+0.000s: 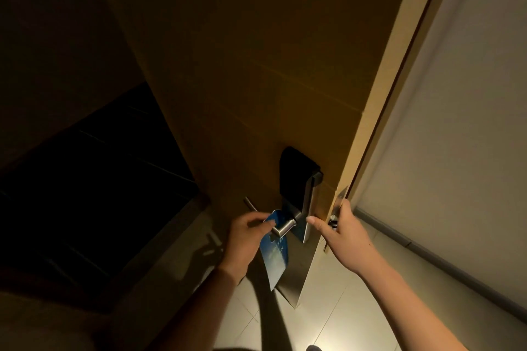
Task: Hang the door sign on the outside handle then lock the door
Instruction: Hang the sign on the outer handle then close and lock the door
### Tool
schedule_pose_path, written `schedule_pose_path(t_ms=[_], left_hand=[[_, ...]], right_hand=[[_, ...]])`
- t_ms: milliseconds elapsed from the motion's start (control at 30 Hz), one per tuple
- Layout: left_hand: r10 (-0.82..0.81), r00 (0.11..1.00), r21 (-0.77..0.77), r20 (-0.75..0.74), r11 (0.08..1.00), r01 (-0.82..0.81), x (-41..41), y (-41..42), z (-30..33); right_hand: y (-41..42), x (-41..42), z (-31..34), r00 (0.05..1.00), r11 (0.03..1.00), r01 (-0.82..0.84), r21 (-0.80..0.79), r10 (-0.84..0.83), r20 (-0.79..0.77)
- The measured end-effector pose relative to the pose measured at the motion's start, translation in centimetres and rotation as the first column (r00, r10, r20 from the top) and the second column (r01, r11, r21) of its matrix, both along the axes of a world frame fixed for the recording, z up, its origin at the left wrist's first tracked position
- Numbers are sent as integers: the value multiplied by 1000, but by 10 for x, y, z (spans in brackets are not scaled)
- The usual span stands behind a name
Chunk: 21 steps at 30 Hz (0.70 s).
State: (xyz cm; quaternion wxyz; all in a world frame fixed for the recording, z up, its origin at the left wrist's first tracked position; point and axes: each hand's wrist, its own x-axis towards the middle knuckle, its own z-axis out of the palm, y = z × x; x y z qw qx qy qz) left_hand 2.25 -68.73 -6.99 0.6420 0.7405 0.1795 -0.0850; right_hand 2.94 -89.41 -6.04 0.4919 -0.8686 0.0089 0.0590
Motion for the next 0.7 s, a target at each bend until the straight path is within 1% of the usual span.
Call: schedule_pose_path(t_ms=[100,167,300,367,433,500,567,700], left_hand=[[-41,999,-71,-23,997,39,-13,-6,1],[-41,999,-115,-32,993,37,-20,-6,1],[74,992,-256,-105,962,-99,-31,1,-3],[91,989,-263,-115,958,-118,-38,7,-8],[110,990,-248,-92,960,-130,-45,13,-13],[171,983,-203,-72,962,-182,-52,20,-18],[217,975,-175,-54,959,-224,-58,27,-21],[276,960,-256,-48,926,-279,-71,35,-25]], right_hand=[[5,-4,1,1000,1000,1,-6,-1,6],[8,-7,2,1000,1000,-2,-28,2,20],[12,-12,3,999,994,-9,-108,14,42],[15,-14,5,998,989,-25,-143,33,56],[18,-15,4,997,985,-41,-169,52,63],[25,-17,2,995,979,-60,-195,74,66],[32,-21,0,995,981,-70,-182,83,62],[49,-30,-6,992,986,-81,-146,94,81]])
